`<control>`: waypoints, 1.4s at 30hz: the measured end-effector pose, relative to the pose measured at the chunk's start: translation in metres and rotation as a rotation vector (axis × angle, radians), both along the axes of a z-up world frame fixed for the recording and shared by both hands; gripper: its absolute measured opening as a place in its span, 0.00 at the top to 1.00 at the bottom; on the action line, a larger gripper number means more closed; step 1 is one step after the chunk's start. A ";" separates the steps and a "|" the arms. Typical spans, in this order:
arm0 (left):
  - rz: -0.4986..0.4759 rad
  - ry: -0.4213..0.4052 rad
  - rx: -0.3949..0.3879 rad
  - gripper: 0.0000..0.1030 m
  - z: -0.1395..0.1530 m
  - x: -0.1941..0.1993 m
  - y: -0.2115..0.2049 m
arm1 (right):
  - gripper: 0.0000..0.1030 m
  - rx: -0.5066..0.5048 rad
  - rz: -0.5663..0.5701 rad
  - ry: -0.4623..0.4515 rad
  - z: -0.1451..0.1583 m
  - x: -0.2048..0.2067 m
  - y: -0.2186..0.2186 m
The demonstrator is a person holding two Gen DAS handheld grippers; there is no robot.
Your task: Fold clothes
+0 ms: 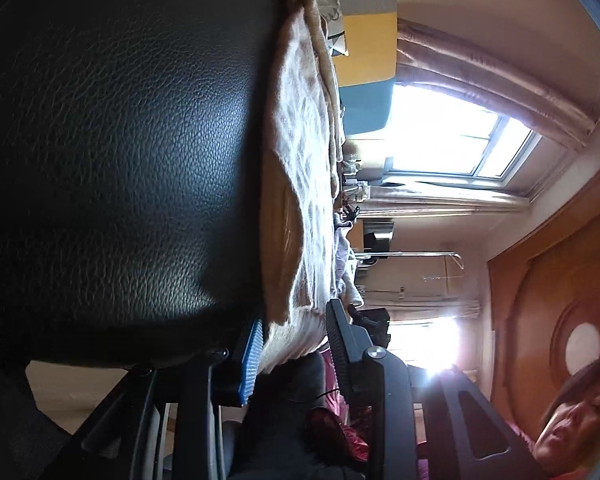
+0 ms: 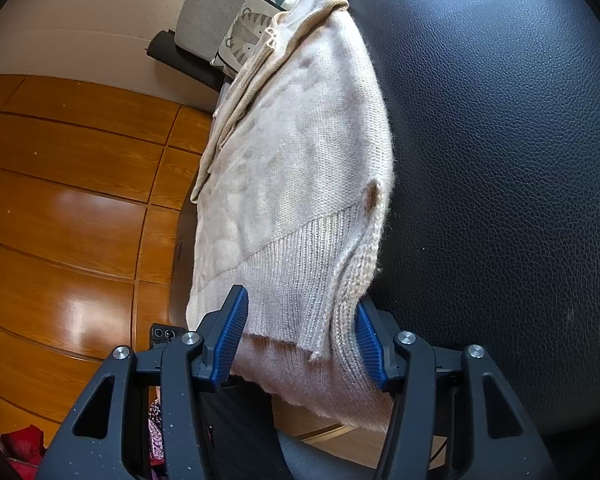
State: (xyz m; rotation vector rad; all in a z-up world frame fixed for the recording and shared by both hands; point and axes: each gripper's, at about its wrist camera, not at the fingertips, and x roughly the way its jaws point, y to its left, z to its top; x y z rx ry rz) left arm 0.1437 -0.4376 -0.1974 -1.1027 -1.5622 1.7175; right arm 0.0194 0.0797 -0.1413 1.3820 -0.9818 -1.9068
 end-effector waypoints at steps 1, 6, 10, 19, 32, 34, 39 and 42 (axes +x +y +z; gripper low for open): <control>0.003 0.000 0.006 0.70 -0.001 0.000 0.001 | 0.46 -0.003 0.000 -0.001 0.000 0.000 0.000; 0.030 -0.009 0.042 0.69 -0.004 -0.001 0.001 | 0.46 -0.003 -0.002 -0.001 0.000 0.001 -0.001; 0.036 -0.011 0.043 0.69 -0.002 0.000 -0.002 | 0.46 -0.005 0.001 -0.002 0.000 0.002 0.002; -0.009 -0.056 0.019 0.69 0.008 -0.012 0.003 | 0.46 -0.028 0.013 -0.048 -0.002 -0.004 0.004; 0.014 -0.197 0.008 0.89 0.000 -0.016 0.001 | 0.62 0.092 0.085 -0.002 0.006 -0.012 -0.011; 0.016 -0.198 -0.009 0.95 0.001 -0.016 0.003 | 0.87 0.157 0.076 0.004 0.004 -0.012 -0.010; 0.036 -0.179 -0.063 0.96 0.006 -0.016 0.006 | 0.94 0.063 0.015 -0.019 -0.009 -0.008 0.001; 0.074 -0.152 -0.101 0.96 0.011 -0.012 0.008 | 0.94 0.080 0.009 0.000 -0.008 -0.006 0.001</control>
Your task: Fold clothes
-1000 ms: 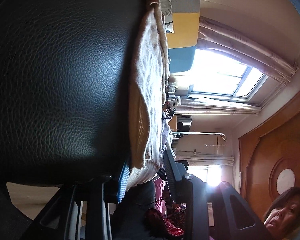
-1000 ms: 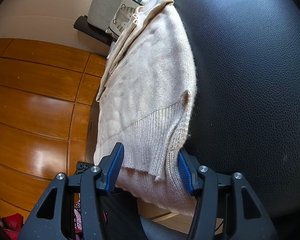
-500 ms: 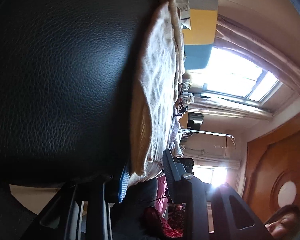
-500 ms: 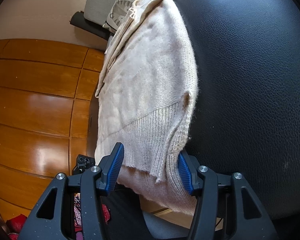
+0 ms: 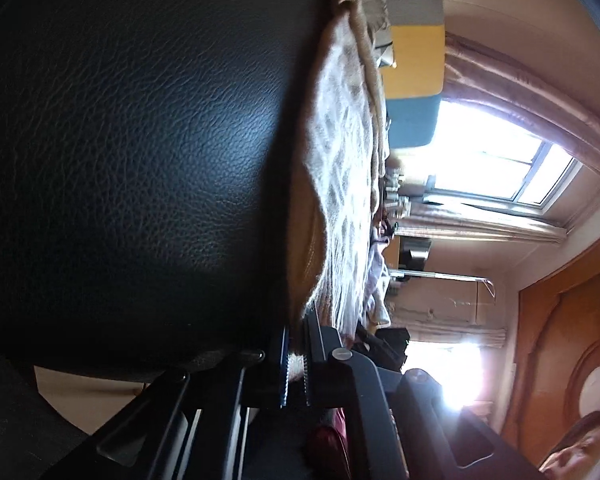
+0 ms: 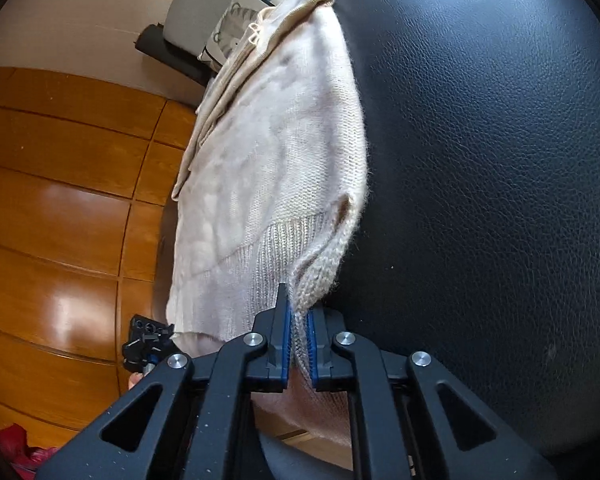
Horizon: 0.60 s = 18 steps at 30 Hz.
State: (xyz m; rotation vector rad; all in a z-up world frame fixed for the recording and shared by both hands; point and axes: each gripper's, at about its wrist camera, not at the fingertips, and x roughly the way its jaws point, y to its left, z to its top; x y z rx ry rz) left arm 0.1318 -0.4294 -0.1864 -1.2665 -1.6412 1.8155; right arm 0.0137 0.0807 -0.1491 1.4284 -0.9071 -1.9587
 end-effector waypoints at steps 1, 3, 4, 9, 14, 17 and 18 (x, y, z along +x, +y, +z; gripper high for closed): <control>0.013 0.006 -0.003 0.96 0.001 0.000 0.001 | 0.94 0.001 -0.003 0.002 0.000 0.001 0.001; 0.034 0.011 0.006 0.96 0.002 0.000 0.003 | 0.94 -0.002 -0.011 0.003 0.001 0.002 0.002; 0.042 0.013 0.010 0.96 0.002 0.002 0.003 | 0.94 -0.002 -0.011 0.004 0.002 0.002 0.003; 0.082 0.024 0.027 0.96 0.002 0.011 -0.001 | 0.94 -0.007 -0.018 0.006 0.001 0.003 0.000; 0.091 0.038 0.040 0.96 0.000 0.019 -0.005 | 0.94 -0.017 -0.025 0.003 0.000 0.004 0.000; 0.093 0.037 0.023 0.96 0.000 0.015 -0.003 | 0.94 -0.016 -0.030 0.001 0.000 0.003 0.000; 0.092 0.036 0.009 0.97 0.001 0.015 -0.003 | 0.94 -0.014 -0.032 0.001 0.000 0.004 -0.001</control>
